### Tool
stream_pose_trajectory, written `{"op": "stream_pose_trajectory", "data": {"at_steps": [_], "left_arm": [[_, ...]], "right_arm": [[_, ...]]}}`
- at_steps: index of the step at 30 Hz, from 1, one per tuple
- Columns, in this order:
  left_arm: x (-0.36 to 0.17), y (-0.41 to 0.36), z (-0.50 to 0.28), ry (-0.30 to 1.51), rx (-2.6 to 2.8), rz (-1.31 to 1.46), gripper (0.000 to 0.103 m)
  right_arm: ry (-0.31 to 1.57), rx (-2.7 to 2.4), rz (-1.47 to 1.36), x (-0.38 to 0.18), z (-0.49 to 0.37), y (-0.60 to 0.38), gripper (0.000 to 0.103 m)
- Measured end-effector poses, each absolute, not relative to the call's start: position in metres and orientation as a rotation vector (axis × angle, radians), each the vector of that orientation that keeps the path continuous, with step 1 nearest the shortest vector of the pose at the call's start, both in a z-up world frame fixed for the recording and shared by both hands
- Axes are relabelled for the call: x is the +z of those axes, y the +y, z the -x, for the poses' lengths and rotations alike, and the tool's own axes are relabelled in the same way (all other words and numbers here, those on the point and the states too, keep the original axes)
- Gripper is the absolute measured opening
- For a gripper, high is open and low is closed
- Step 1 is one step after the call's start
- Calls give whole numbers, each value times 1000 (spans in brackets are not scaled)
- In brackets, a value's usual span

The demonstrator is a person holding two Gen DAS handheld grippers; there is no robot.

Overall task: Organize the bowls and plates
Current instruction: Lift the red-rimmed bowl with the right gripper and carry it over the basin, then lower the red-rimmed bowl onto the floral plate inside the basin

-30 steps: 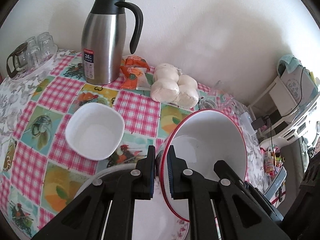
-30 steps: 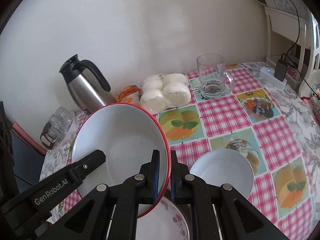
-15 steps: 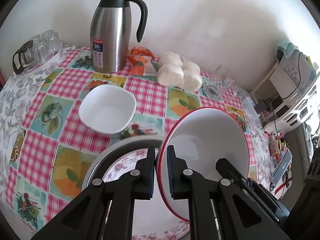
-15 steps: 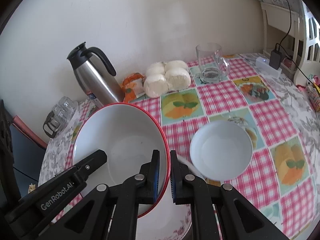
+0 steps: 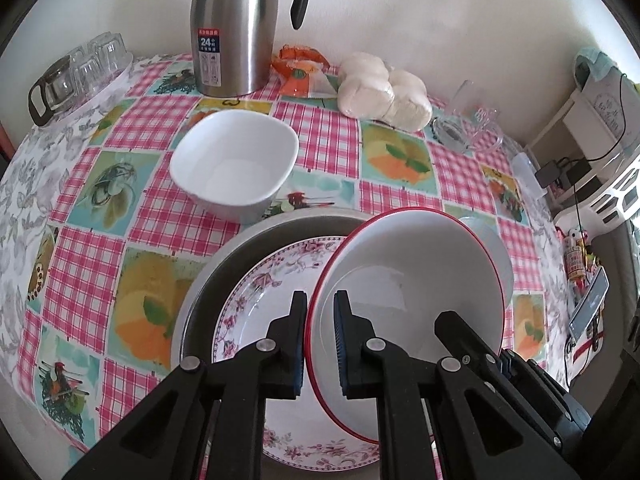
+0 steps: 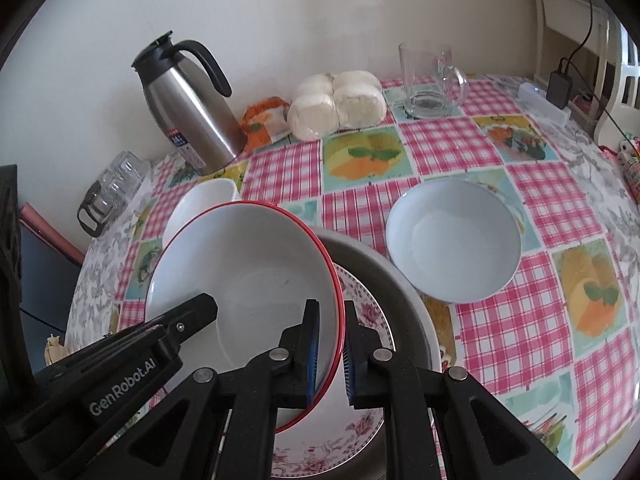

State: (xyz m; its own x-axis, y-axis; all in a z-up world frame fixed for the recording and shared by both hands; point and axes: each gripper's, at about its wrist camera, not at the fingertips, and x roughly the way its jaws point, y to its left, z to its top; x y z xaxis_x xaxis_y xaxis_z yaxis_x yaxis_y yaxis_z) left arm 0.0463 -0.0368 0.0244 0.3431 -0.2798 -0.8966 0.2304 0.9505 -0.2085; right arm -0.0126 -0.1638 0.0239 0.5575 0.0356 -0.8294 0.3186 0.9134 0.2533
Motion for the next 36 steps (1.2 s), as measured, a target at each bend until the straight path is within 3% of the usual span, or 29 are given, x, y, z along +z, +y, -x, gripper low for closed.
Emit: {"op": "stream_pose_trajectory", "data": {"at_steps": [36], "left_arm": [[-4, -26, -59, 1289, -281, 67, 15]], "right_arm": [[1079, -149, -350, -6, -1, -149, 17]]}}
